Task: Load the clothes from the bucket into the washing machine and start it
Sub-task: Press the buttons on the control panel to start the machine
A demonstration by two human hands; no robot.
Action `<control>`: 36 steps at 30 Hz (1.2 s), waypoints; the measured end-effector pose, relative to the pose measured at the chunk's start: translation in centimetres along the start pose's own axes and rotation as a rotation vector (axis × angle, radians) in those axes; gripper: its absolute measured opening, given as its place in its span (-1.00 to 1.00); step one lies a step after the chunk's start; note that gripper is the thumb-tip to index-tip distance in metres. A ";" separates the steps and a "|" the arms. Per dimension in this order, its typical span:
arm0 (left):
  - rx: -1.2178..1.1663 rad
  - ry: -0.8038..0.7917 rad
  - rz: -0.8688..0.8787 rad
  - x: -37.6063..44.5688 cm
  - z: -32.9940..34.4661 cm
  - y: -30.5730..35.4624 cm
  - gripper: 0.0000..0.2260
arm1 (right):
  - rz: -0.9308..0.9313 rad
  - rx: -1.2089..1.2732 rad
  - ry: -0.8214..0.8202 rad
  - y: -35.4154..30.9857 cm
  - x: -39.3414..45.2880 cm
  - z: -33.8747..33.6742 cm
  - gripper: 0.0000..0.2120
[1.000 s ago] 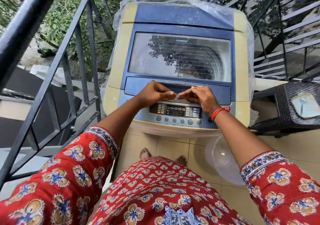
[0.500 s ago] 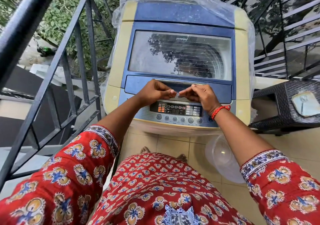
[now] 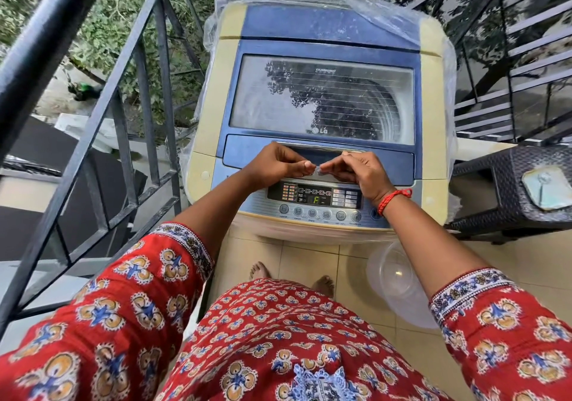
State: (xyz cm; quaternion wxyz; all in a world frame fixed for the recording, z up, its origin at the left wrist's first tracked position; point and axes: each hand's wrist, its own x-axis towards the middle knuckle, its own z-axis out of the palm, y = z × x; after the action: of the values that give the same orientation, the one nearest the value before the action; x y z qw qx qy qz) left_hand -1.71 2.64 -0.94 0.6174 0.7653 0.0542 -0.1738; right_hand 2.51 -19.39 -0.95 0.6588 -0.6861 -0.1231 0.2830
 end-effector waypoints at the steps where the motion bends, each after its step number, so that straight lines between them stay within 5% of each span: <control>1: 0.000 0.001 0.001 0.0 0.0 0.0 -0.77 | -0.001 -0.001 0.002 0.0 0.0 0.0 -0.56; 36: 0.006 0.006 0.008 -0.1 0.0 0.3 -0.80 | 0.007 -0.027 0.010 0.0 0.0 0.0 -0.56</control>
State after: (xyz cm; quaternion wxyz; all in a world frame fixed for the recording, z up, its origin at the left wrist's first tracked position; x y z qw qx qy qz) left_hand -1.73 2.55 -0.66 0.6157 0.7678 0.0523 -0.1692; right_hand 2.49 -19.37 -1.00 0.6489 -0.6969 -0.1213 0.2802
